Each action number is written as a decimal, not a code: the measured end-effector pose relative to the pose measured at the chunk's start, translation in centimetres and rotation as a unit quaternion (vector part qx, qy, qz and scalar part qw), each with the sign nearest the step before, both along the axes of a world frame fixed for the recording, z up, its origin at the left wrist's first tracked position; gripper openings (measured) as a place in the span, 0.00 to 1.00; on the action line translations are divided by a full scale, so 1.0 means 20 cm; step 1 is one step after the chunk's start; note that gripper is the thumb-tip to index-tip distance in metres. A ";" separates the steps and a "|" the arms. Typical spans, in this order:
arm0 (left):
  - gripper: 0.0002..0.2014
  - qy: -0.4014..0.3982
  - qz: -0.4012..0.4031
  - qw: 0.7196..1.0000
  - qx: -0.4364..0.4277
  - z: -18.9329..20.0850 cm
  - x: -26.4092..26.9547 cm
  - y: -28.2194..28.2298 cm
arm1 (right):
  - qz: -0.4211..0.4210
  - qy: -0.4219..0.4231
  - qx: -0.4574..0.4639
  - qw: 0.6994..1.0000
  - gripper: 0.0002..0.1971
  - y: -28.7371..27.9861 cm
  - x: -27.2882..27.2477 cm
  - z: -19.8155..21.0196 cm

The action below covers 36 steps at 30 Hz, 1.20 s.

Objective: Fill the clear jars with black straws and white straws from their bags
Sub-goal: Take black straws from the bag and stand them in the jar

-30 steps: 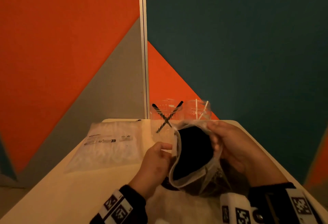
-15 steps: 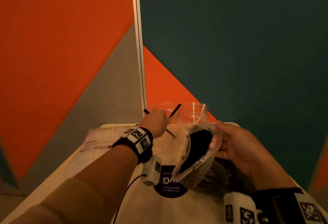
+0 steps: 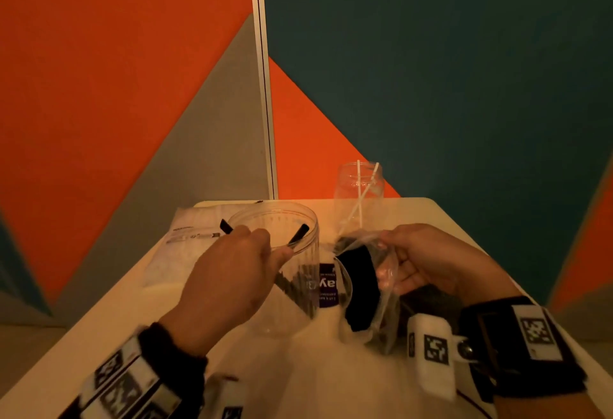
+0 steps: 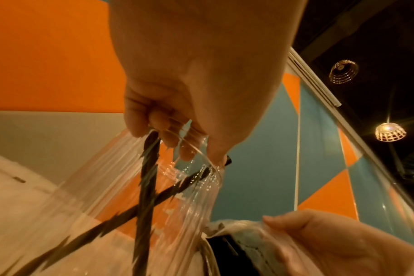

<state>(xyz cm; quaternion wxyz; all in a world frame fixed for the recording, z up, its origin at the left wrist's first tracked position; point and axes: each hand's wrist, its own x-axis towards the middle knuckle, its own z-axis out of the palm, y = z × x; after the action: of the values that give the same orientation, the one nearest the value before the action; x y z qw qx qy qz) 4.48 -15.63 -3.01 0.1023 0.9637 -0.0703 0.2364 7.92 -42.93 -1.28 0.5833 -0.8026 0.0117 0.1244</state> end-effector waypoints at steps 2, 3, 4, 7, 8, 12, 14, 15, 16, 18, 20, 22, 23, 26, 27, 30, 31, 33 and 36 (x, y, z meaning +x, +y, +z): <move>0.23 0.013 0.003 1.000 0.003 0.00 -0.10 0.01 | 0.000 0.008 0.016 1.000 0.16 0.00 -0.06 -0.02; 0.24 0.015 0.005 1.000 0.004 0.00 -0.15 0.02 | -0.003 0.011 0.029 0.999 0.16 0.01 -0.10 -0.02; 0.25 0.016 0.005 1.000 0.002 -0.01 -0.20 0.02 | -0.006 0.014 0.043 0.999 0.16 0.01 -0.14 -0.03; 0.24 0.020 0.004 1.000 -0.013 0.00 -0.35 0.00 | -0.010 0.024 0.076 0.997 0.17 0.03 -0.25 -0.04; 0.21 0.014 0.002 0.999 -0.031 0.01 -0.39 -0.01 | -0.013 0.027 0.086 0.996 0.17 0.04 -0.30 -0.05; 0.08 -0.087 -0.028 0.994 -0.065 0.02 -0.59 -0.07 | -0.044 0.032 0.107 0.993 0.17 0.06 -0.44 -0.08; 0.03 -0.107 -0.099 0.987 -0.072 0.01 -0.67 -0.16 | -0.062 0.024 0.118 0.991 0.17 0.06 -0.49 -0.10; 0.03 -0.093 -0.129 0.986 -0.051 -0.03 -0.68 -0.21 | -0.069 0.020 0.126 0.989 0.17 0.06 -0.53 -0.10; 0.06 -0.063 -0.152 0.986 -0.025 -0.07 -0.68 -0.27 | -0.071 0.013 0.130 0.989 0.17 0.07 -0.56 -0.10; 0.11 -0.004 -0.198 0.980 -0.005 -0.15 -0.62 -0.38 | -0.059 -0.005 0.137 0.989 0.16 0.07 -0.62 -0.10; 0.13 0.010 -0.261 0.965 0.013 -0.19 -0.57 -0.46 | -0.045 -0.048 0.119 0.991 0.17 0.05 -0.67 -0.10; 0.15 -0.026 -0.287 0.957 0.040 -0.19 -0.52 -0.50 | -0.073 -0.159 -0.030 0.984 0.17 -0.01 -0.66 -0.12; 0.16 -0.035 -0.280 0.958 0.039 -0.19 -0.50 -0.51 | -0.095 -0.223 -0.141 0.960 0.15 -0.06 -0.65 -0.14; 0.22 -0.013 -0.266 0.963 0.043 -0.19 -0.44 -0.53 | -0.072 -0.249 -0.362 0.896 0.15 -0.19 -0.60 -0.23; 0.24 0.000 -0.271 0.961 0.047 -0.19 -0.42 -0.55 | -0.044 -0.213 -0.380 0.899 0.19 -0.22 -0.58 -0.27; 0.24 -0.002 -0.285 0.955 0.083 -0.21 -0.38 -0.62 | -0.003 -0.193 -0.406 0.893 0.24 -0.24 -0.55 -0.40; 0.22 -0.002 -0.288 0.954 0.082 -0.21 -0.38 -0.64 | -0.015 -0.216 -0.409 0.886 0.23 -0.24 -0.55 -0.43; 0.19 -0.005 -0.286 0.955 0.080 -0.20 -0.36 -0.70 | -0.041 -0.251 -0.411 0.875 0.23 -0.22 -0.56 -0.46; 0.15 -0.003 -0.280 0.955 0.102 -0.16 -0.33 -0.76 | -0.059 -0.271 -0.404 0.872 0.24 -0.21 -0.57 -0.48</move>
<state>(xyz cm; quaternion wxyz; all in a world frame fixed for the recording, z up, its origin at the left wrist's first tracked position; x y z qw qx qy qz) -2.09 -30.73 -6.27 0.0655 0.9099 -0.3614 0.1929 -3.39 -47.15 -10.82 0.1952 -0.9682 -0.0505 -0.1478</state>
